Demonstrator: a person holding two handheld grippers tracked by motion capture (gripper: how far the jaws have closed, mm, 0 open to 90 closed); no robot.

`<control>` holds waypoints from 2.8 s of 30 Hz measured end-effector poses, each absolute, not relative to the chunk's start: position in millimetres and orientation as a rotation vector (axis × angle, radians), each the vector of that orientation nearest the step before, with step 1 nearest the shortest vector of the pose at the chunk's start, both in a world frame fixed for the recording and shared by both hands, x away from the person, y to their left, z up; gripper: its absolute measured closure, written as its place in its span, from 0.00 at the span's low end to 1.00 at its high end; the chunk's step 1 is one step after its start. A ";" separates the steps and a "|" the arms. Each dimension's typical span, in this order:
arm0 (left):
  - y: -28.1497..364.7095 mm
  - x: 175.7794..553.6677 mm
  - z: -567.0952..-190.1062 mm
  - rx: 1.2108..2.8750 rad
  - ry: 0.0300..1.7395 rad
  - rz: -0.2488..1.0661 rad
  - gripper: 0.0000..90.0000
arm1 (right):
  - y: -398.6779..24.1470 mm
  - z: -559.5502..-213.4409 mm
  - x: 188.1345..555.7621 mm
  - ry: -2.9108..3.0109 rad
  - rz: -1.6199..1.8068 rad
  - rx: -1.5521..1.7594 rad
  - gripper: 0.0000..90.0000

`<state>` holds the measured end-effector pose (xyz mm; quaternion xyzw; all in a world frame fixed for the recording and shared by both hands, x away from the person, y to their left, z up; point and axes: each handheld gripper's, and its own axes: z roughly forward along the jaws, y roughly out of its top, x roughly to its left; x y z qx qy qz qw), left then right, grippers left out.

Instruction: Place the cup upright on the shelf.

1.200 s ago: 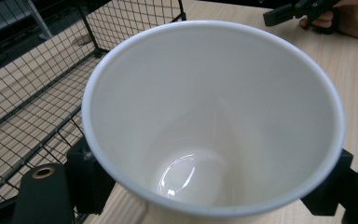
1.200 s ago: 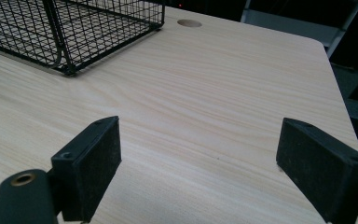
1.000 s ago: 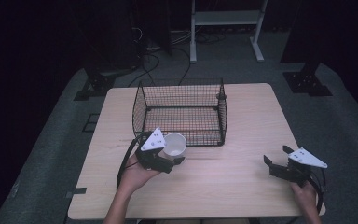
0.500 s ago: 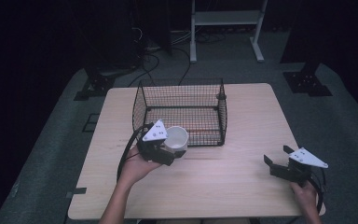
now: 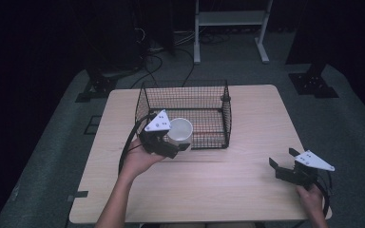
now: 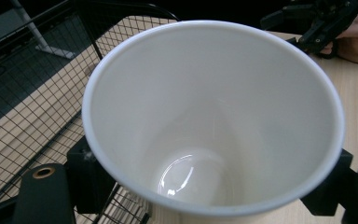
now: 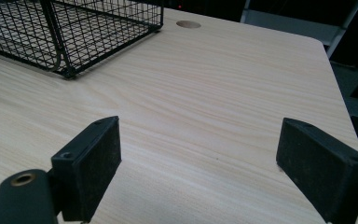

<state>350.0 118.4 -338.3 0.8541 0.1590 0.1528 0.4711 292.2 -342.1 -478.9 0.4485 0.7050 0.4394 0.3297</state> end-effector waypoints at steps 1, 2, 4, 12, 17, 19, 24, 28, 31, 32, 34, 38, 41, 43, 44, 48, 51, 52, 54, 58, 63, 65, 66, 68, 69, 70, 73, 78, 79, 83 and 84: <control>118.5 351.4 -336.5 2.089 0.389 0.376 0.23 | -342.1 -478.9 292.2 1.844 1.149 1.171 0.14; 118.3 352.9 -335.0 2.088 0.391 0.372 0.23 | -342.0 -478.9 292.1 1.845 1.149 1.170 0.14; 117.7 355.7 -332.0 2.096 0.389 0.376 0.23 | -342.1 -478.8 292.1 1.844 1.150 1.174 0.14; 120.0 368.0 -323.2 2.106 0.398 0.379 0.23 | -342.2 -478.7 292.3 1.846 1.149 1.176 0.15; 120.3 374.5 -319.4 2.114 0.401 0.376 0.23 | -342.5 -478.8 292.4 1.845 1.151 1.177 0.15; 119.9 377.3 -318.1 2.120 0.405 0.377 0.23 | -342.5 -478.8 292.4 1.844 1.152 1.177 0.15; 118.8 384.9 -314.1 2.126 0.408 0.383 0.23 | -342.6 -478.8 292.3 1.842 1.154 1.177 0.14; 117.4 392.6 -312.2 2.135 0.419 0.381 0.23 | -342.5 -478.8 292.3 1.842 1.153 1.177 0.14; 116.7 398.5 -311.7 2.138 0.428 0.365 0.23 | -342.1 -478.8 292.3 1.844 1.151 1.172 0.15; 115.9 400.2 -311.6 2.137 0.431 0.364 0.23 | -342.1 -478.8 292.3 1.844 1.150 1.172 0.15; 115.3 404.1 -311.5 2.137 0.431 0.351 0.23 | -342.3 -478.8 292.4 1.843 1.151 1.174 0.14; 114.9 411.9 -310.6 2.136 0.434 0.349 0.23 | -342.7 -478.8 292.3 1.840 1.153 1.176 0.14; 113.7 417.6 -309.9 2.142 0.442 0.352 0.23 | -342.8 -478.8 292.4 1.839 1.154 1.175 0.15; 112.4 420.6 -309.8 2.148 0.442 0.349 0.23 | -343.0 -478.8 292.5 1.840 1.155 1.177 0.15; 111.8 421.9 -309.9 2.150 0.442 0.354 0.23 | -343.0 -478.8 292.5 1.840 1.155 1.177 0.15; 109.8 426.7 -310.8 2.148 0.444 0.355 0.23 | -343.3 -478.8 292.5 1.839 1.158 1.176 0.15; 108.9 432.2 -312.0 2.148 0.451 0.351 0.23 | -343.2 -478.9 292.5 1.839 1.158 1.176 0.14; 108.6 433.7 -312.2 2.145 0.451 0.349 0.23 | -343.3 -478.8 292.4 1.839 1.158 1.176 0.14; 107.9 436.7 -312.1 2.143 0.452 0.349 0.23 | -343.2 -478.8 292.4 1.839 1.158 1.175 0.14; 105.7 440.2 -311.8 2.127 0.445 0.351 0.23 | -343.3 -478.8 292.5 1.839 1.156 1.176 0.14; 102.7 444.7 -310.0 2.132 0.419 0.348 0.23 | -343.2 -478.8 292.5 1.839 1.156 1.176 0.15; 100.4 447.7 -308.8 2.144 0.422 0.350 0.23 | -343.3 -478.8 292.5 1.839 1.155 1.177 0.14; 99.7 448.8 -308.6 2.140 0.426 0.349 0.23 | -343.3 -478.8 292.5 1.840 1.156 1.180 0.15; 98.9 453.0 -307.1 2.140 0.426 0.349 0.23 | -343.3 -478.8 292.5 1.838 1.156 1.181 0.15; 98.5 454.2 -306.9 2.138 0.426 0.350 0.23 | -343.2 -478.8 292.4 1.837 1.157 1.181 0.15; 97.9 455.3 -306.9 2.134 0.423 0.356 0.23 | -343.2 -478.8 292.4 1.837 1.156 1.180 0.14; 96.8 460.2 -307.1 2.136 0.426 0.349 0.23 | -343.4 -478.8 292.5 1.837 1.157 1.180 0.15; 94.7 469.2 -309.8 2.148 0.433 0.338 0.23 | -343.4 -478.8 292.5 1.838 1.155 1.182 0.14; 94.4 470.4 -310.6 2.147 0.431 0.332 0.23 | -343.4 -478.8 292.6 1.838 1.155 1.181 0.14; 93.6 476.5 -314.1 2.149 0.426 0.322 0.23 | -343.5 -478.8 292.6 1.838 1.157 1.183 0.15; 93.2 477.9 -315.6 2.149 0.422 0.326 0.23 | -343.6 -478.8 292.6 1.838 1.157 1.183 0.14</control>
